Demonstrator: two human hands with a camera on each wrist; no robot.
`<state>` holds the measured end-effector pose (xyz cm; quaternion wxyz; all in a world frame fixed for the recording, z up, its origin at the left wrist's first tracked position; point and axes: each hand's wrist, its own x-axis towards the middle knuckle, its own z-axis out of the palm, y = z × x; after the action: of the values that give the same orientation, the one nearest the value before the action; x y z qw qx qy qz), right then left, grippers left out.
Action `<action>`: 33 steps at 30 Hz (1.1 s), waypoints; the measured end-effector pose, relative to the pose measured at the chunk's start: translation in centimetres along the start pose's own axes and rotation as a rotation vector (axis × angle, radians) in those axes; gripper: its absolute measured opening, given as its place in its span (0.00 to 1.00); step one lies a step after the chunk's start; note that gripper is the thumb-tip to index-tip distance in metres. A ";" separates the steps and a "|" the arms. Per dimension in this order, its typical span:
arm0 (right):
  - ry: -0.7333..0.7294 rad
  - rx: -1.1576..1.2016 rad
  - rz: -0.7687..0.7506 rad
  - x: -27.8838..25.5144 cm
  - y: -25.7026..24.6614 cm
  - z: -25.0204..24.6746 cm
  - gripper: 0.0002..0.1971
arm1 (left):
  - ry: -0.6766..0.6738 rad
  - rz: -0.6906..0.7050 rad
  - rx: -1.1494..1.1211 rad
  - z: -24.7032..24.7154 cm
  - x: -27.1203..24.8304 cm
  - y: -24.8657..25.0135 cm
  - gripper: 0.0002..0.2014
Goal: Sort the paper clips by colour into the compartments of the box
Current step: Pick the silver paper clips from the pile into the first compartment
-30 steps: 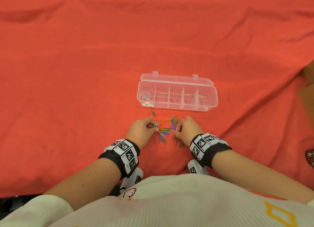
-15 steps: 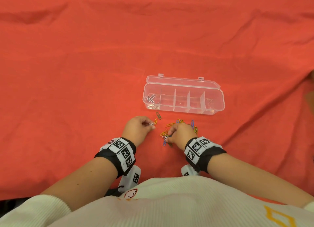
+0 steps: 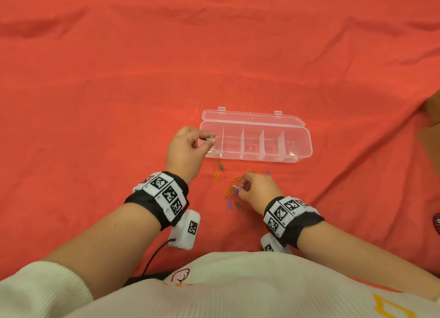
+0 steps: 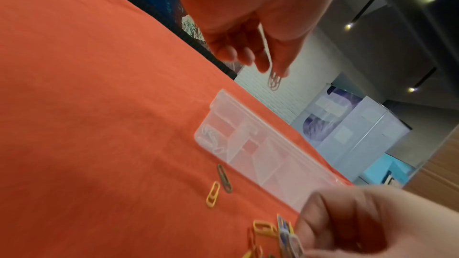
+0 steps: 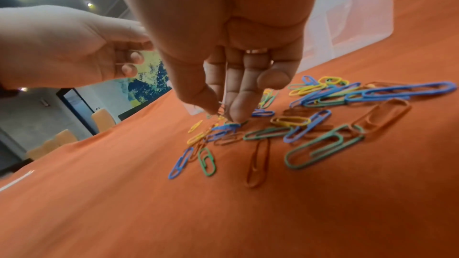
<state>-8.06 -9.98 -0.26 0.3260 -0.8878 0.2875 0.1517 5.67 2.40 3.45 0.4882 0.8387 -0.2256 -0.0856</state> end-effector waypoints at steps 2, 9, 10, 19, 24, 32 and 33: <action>0.017 0.037 0.003 -0.1 -0.1 -0.5 0.02 | 0.008 -0.037 0.042 0.1 1.4 -0.1 0.07; 0.103 0.248 0.005 -0.2 -0.6 -1.9 0.06 | -0.142 -0.069 0.222 0.9 2.5 -1.6 0.15; 0.104 0.271 -0.005 -0.1 -0.7 -2.2 0.08 | -0.140 -0.057 0.217 0.9 2.4 -1.7 0.16; 0.171 0.357 -0.049 2.6 -3.5 -4.1 0.04 | -0.061 -0.008 0.089 0.6 -1.2 -3.3 0.13; 0.234 0.333 -0.016 5.2 -6.1 -4.5 0.03 | -0.198 -0.040 0.141 1.0 -4.0 -5.3 0.12; 0.179 0.265 -0.033 5.6 -6.2 -4.4 0.07 | -0.432 -0.081 0.230 1.2 -5.0 -5.8 0.09; 0.205 0.240 -0.038 5.3 -5.8 -4.6 0.08 | -0.438 -0.083 0.235 1.3 -5.0 -5.8 0.09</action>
<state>-0.01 -11.61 3.58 0.4016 -0.8584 0.3185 0.0186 2.47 6.14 -2.57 0.3227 0.8598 -0.2998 -0.2584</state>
